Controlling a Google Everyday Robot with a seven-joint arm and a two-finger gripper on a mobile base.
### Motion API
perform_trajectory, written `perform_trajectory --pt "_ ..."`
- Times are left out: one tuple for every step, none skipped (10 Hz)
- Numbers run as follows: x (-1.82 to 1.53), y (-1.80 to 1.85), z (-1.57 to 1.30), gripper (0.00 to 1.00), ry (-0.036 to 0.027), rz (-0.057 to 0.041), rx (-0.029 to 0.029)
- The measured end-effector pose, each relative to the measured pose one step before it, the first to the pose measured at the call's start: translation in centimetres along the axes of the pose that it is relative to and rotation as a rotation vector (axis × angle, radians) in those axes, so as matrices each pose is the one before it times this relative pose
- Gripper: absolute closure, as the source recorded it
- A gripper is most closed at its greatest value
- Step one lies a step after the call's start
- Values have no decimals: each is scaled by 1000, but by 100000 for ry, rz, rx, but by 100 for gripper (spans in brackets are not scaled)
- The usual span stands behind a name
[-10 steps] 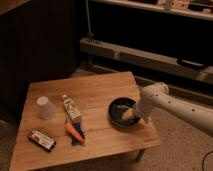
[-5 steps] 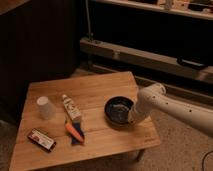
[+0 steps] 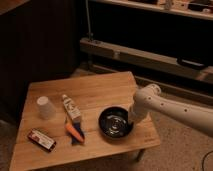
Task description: Drag the ceramic bowl in a circle
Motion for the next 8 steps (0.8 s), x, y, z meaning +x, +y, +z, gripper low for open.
perform_trajectory --pt "226 4 -12 100 881 693 -2574" --pt "540 375 -145 100 1009 1194 -2542" --pt "947 543 -467 100 1625 1384 -2368" --pt "1473 810 -605 100 2016 1843 -3222" --pt "1719 678 -659 100 2035 2242 -2484" --pt "1529 1241 -461 100 1433 3417 -2171" --pt "1194 1919 -127 100 504 4180 -2503" --pt "764 1105 373 100 -516 2715 -1940"
